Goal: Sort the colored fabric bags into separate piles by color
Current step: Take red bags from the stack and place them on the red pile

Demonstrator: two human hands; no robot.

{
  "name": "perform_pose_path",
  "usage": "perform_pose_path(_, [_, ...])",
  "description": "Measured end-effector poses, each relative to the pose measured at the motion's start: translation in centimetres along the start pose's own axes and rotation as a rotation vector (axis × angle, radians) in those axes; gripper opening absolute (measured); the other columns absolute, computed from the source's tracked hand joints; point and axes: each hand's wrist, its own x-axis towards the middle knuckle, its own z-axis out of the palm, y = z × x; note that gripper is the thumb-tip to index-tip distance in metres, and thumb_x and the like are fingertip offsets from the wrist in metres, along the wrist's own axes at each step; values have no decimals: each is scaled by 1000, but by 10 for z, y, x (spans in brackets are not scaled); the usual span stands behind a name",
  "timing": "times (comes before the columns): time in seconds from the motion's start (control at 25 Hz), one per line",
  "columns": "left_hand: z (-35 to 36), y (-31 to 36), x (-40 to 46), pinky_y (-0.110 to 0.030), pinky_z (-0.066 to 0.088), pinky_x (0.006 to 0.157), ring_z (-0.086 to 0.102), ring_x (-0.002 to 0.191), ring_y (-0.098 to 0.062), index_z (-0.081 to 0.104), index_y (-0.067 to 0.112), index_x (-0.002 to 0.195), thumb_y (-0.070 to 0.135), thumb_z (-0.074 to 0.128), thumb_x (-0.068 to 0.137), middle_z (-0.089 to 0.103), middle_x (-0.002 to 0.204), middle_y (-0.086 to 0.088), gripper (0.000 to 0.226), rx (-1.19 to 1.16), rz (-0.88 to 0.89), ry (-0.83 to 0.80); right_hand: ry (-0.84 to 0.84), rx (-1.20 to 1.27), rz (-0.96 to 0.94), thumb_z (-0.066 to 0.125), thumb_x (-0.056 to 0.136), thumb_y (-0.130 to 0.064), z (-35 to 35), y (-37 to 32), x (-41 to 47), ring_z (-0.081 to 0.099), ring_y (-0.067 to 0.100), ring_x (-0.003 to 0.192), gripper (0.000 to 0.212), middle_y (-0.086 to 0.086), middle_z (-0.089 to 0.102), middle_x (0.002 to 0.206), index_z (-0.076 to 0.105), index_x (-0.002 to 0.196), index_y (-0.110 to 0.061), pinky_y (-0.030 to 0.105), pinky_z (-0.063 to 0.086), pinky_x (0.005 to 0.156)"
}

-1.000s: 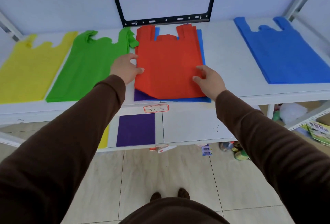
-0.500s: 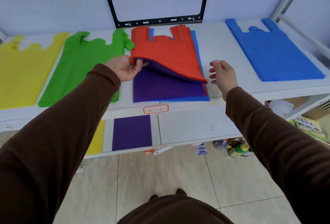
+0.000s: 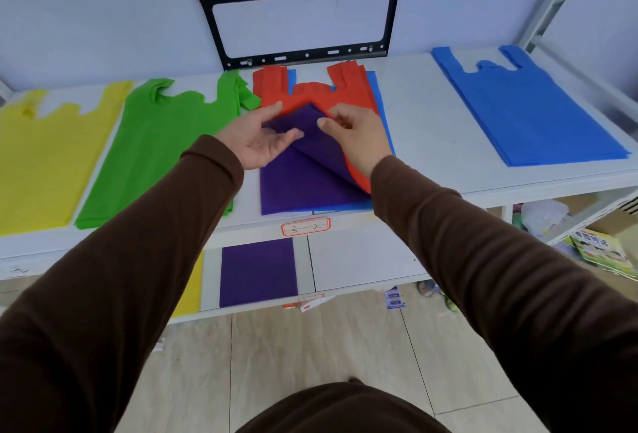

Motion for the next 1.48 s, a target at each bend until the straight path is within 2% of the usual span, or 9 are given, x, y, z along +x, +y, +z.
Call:
perform_pose_path(0.2, [-9, -9, -1, -36, 61, 71, 65, 102, -32, 39, 1, 137, 25, 73, 85, 53, 127, -25, 67, 106, 38, 33, -69, 423, 277, 59, 96, -30, -8, -4, -5, 58, 4, 58, 27, -6, 67, 67, 70, 76, -15, 20, 45, 57])
perform_pose_path(0.36, [1, -13, -3, -45, 60, 76, 60, 110, -39, 50, 14, 131, 24, 78, 80, 46, 128, -22, 60, 130, 21, 33, -68, 428, 406, 63, 91, -32, -6, -5, -6, 55, 10, 65, 19, -5, 62, 70, 68, 74, -23, 24, 43, 61])
perform_pose_path(0.56, [5, -16, -9, -44, 60, 76, 67, 101, -30, 59, 15, 121, 21, 74, 82, 63, 118, -14, 43, 182, 23, 23, -91, 505, 375, 59, 95, -27, -4, -10, -15, 58, 5, 56, 25, -6, 65, 64, 66, 71, -22, 15, 46, 51])
perform_pose_path(0.76, [4, -21, -20, -23, 55, 59, 63, 74, -16, 62, 15, 99, 18, 56, 92, 71, 72, 2, 10, 372, 83, 116, -114, 497, 413, 60, 93, -33, -1, -9, -18, 60, 6, 63, 19, -9, 67, 69, 71, 82, -23, 20, 47, 60])
perform_pose_path(1.0, [-5, -22, -12, -28, 37, 103, 43, 114, -14, 38, 12, 141, 21, 59, 92, 45, 131, 1, 54, 476, 361, 332, -54, 523, 393, 59, 94, -32, 0, -13, -24, 58, 5, 61, 20, -6, 66, 70, 71, 83, -21, 16, 47, 56])
perform_pose_path(1.16, [-4, -22, -10, -46, 56, 85, 62, 109, -38, 27, 12, 148, 53, 66, 84, 51, 131, -25, 86, 139, 90, 140, -107, 480, 367, 58, 93, -40, -4, -16, -23, 61, 12, 79, 28, -2, 70, 87, 73, 94, -17, 24, 48, 70])
perform_pose_path(1.28, [-2, -24, -9, -51, 54, 91, 65, 110, -37, 43, 10, 141, 71, 60, 76, 63, 127, -18, 90, 136, -101, -34, -273, 351, 328, 47, 95, -54, -17, -11, -26, 65, 12, 93, 44, -9, 75, 102, 76, 101, -22, 28, 51, 82])
perform_pose_path(1.4, [5, -30, -5, -40, 61, 75, 70, 93, -26, 49, 10, 137, 22, 54, 98, 72, 102, -12, 41, 246, -30, 10, -50, 376, 436, 47, 96, -51, -45, 10, -28, 64, 13, 88, 44, -3, 75, 101, 75, 102, -18, 32, 50, 82])
perform_pose_path(1.48, [6, -29, -4, -32, 62, 65, 74, 81, -29, 47, 3, 134, -4, 42, 98, 69, 102, -17, 37, 213, -7, 21, 106, 272, 469, 47, 96, -48, -66, 29, -31, 60, 14, 82, 41, 0, 72, 91, 74, 96, -17, 31, 49, 75])
